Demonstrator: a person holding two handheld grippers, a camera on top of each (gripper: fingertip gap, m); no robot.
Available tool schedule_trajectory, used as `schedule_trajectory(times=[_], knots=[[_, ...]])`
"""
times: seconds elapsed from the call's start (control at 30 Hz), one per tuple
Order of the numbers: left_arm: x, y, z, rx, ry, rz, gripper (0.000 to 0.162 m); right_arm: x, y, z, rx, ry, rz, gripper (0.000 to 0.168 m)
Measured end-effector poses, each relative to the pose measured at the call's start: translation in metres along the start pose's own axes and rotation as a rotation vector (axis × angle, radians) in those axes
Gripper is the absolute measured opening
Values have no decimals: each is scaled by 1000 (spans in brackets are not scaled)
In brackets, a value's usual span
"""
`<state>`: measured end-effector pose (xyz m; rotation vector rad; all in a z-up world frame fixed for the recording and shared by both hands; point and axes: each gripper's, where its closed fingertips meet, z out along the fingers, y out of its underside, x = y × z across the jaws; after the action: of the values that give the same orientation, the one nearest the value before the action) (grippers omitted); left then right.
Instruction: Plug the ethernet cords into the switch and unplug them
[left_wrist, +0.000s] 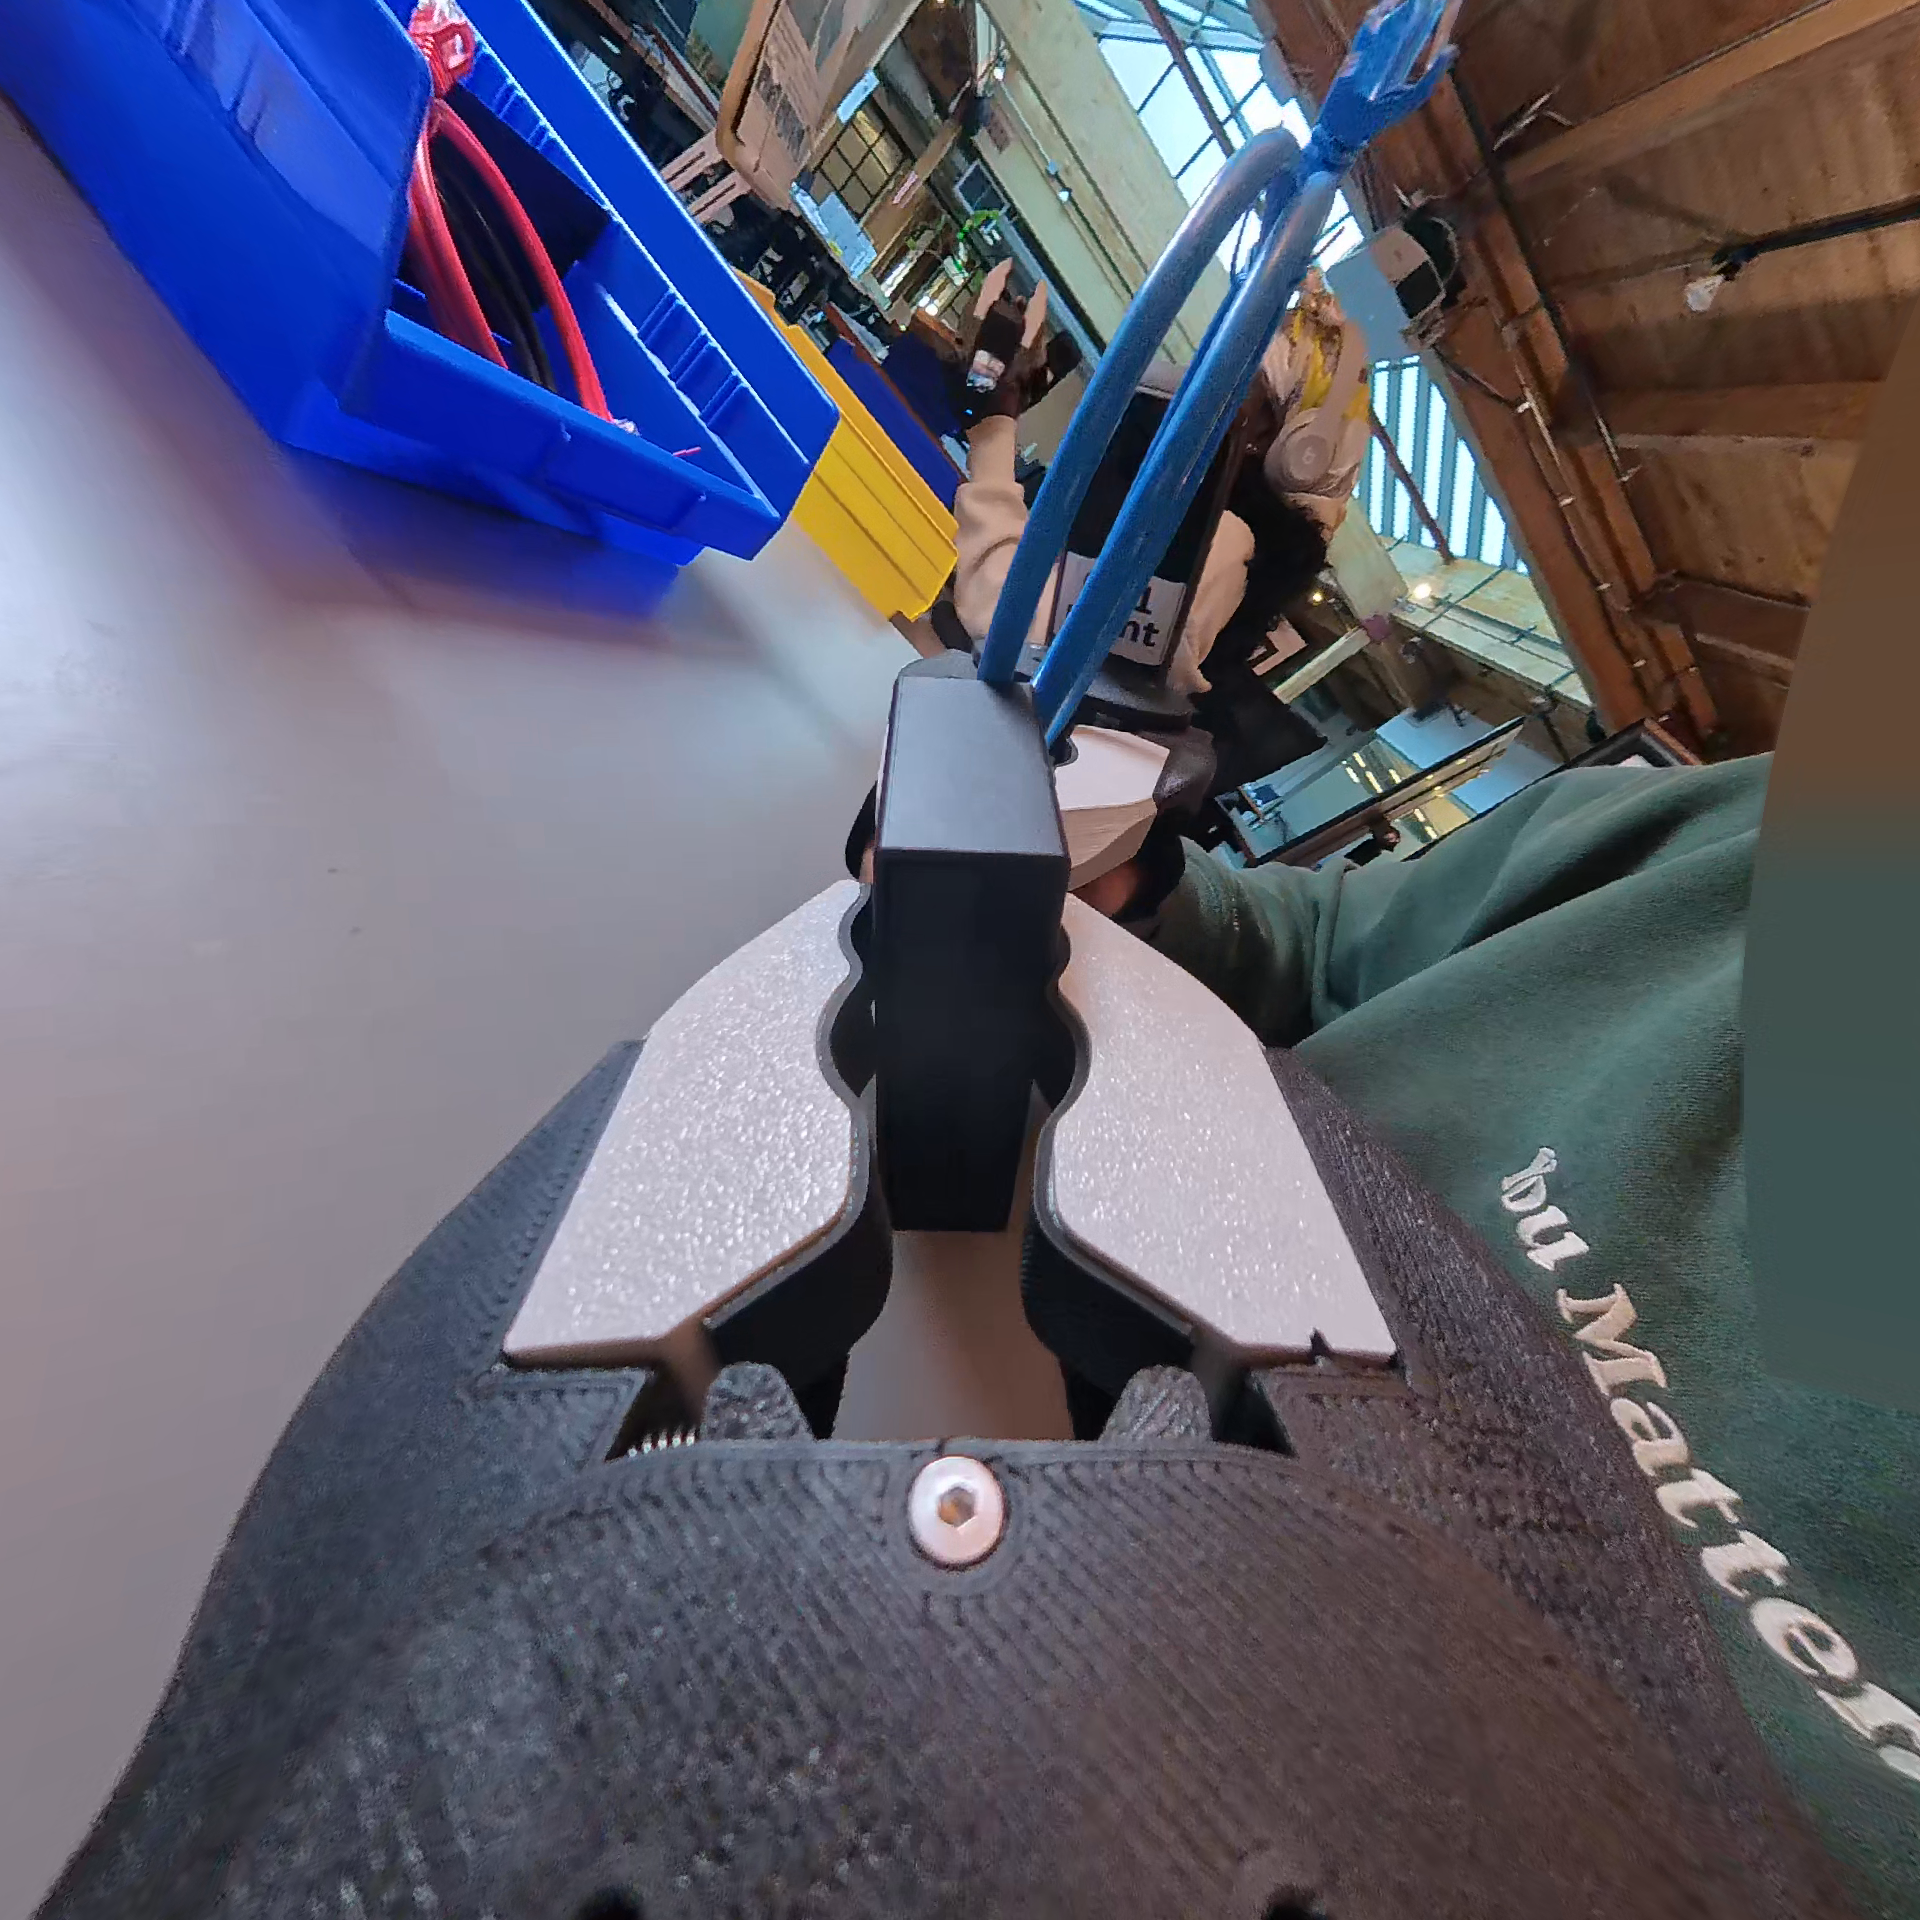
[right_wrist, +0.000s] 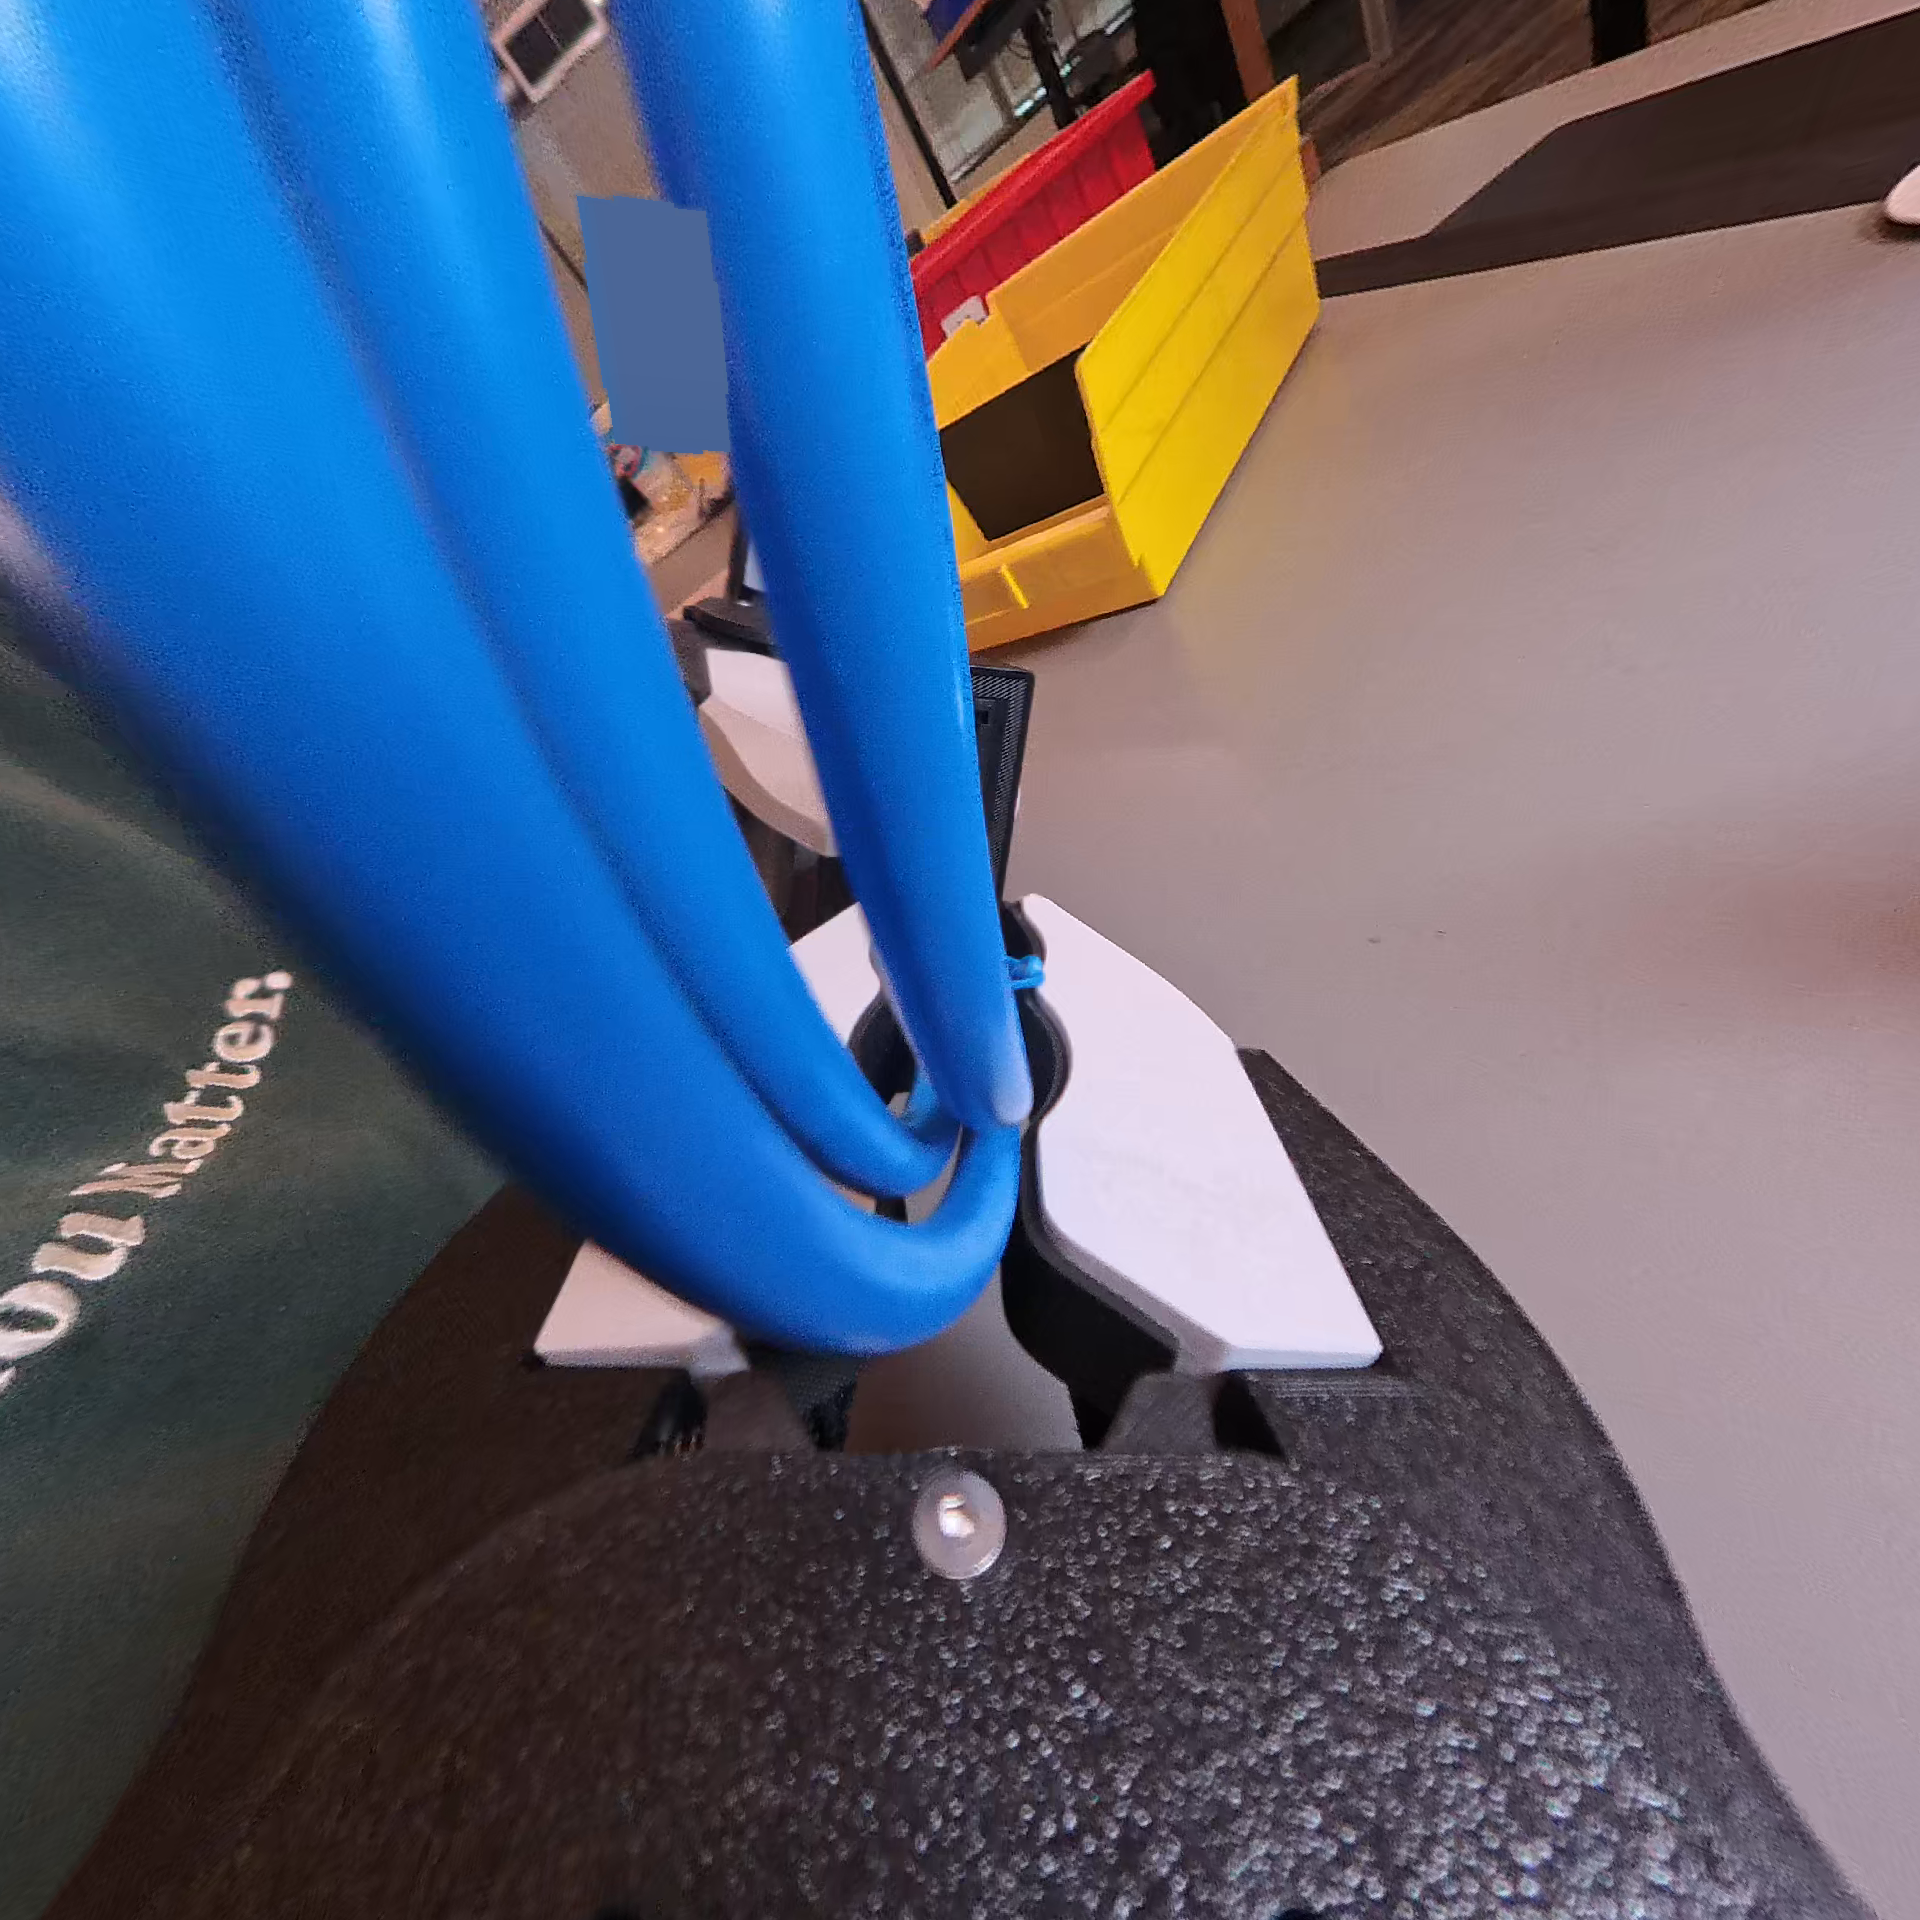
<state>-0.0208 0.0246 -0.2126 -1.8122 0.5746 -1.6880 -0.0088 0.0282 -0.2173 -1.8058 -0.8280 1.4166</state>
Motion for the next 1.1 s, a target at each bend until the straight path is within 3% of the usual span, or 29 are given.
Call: schedule_trajectory(times=[0.4, 0.7, 0.9, 1.1], knots=[[-4, -8, -9, 26, 43, -34, 28, 7, -8, -10, 62, 30, 60, 15], [-2, -9, -10, 39, 183, -214, 28, 6, -25, -39, 122, -227, 373, 12], [0, -12, -13, 57, 213, -273, 28, 29, -66, -91, 91, -92, 332, 12], [7, -9, -11, 40, 236, -272, 28, 103, -91, -167, -208, 299, 261, 15]])
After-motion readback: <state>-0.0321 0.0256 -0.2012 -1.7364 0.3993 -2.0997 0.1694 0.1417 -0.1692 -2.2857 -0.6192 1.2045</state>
